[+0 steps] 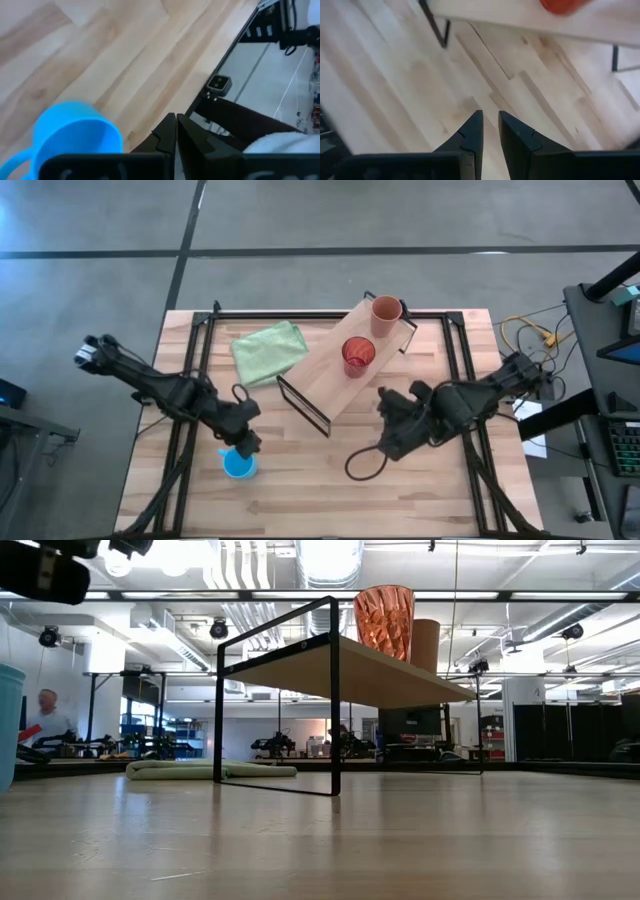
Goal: Stack small to large cups/mugs on shelf
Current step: Put the light blue cup on the shelf
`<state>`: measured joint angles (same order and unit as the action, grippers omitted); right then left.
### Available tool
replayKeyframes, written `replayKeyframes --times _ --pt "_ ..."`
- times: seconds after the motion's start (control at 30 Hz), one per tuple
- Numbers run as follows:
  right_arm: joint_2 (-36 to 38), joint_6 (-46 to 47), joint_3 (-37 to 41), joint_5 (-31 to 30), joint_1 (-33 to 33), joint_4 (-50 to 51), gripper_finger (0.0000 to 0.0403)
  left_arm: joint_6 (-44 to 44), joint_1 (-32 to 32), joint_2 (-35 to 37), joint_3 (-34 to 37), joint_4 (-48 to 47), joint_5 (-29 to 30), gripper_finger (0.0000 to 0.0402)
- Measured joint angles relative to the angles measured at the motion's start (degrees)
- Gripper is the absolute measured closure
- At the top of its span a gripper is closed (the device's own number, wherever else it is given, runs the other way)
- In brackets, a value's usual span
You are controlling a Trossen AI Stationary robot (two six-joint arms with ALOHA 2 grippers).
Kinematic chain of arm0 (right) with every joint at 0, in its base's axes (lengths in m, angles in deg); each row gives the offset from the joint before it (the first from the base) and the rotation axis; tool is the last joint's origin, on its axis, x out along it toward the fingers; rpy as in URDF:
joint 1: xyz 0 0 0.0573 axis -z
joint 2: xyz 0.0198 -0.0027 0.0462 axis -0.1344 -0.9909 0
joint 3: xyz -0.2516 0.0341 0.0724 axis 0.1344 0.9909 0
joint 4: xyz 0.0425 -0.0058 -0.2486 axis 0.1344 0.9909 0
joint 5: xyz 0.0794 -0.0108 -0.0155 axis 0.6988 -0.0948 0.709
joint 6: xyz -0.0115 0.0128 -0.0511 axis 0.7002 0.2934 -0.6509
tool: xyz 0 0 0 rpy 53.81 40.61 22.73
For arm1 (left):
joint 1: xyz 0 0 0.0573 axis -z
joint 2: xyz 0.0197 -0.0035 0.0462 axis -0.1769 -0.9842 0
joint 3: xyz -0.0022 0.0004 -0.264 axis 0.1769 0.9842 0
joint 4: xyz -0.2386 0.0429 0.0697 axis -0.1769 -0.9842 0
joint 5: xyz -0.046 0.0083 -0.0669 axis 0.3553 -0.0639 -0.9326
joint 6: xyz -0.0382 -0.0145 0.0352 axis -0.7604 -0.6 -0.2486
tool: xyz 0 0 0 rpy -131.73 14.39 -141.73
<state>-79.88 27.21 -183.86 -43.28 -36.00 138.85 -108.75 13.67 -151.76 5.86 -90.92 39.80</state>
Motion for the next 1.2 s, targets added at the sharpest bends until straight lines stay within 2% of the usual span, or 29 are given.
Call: replayKeyframes --times 0.27,0.57,0.67,0.9,1.03,1.2 --pt "0.0 2.4 7.7 2.8 0.0 -0.1 0.0349 0.0 1.4 -4.5 0.1 3.7 -0.2 0.0402" --pt "0.0 2.6 8.7 3.0 0.0 -0.5 0.0349 0.0 1.4 -12.2 0.1 16.2 -0.9 0.0402" --pt "0.0 1.3 8.0 3.0 0.0 -0.6 0.0349 0.1 1.4 -15.0 0.2 16.4 -4.1 0.0402" --pt "0.0 -0.1 6.1 3.0 0.0 -0.7 0.0349 0.0 1.3 -19.0 0.4 16.4 -15.7 0.0402" --pt "0.0 -0.2 5.8 3.0 0.0 -0.6 0.0349 0.0 0.9 -19.2 0.4 16.5 -18.3 0.0402" --pt "0.0 -0.6 5.8 3.0 0.0 -0.5 0.0349 -1.5 0.1 -17.6 -0.1 13.8 -17.5 0.0402"
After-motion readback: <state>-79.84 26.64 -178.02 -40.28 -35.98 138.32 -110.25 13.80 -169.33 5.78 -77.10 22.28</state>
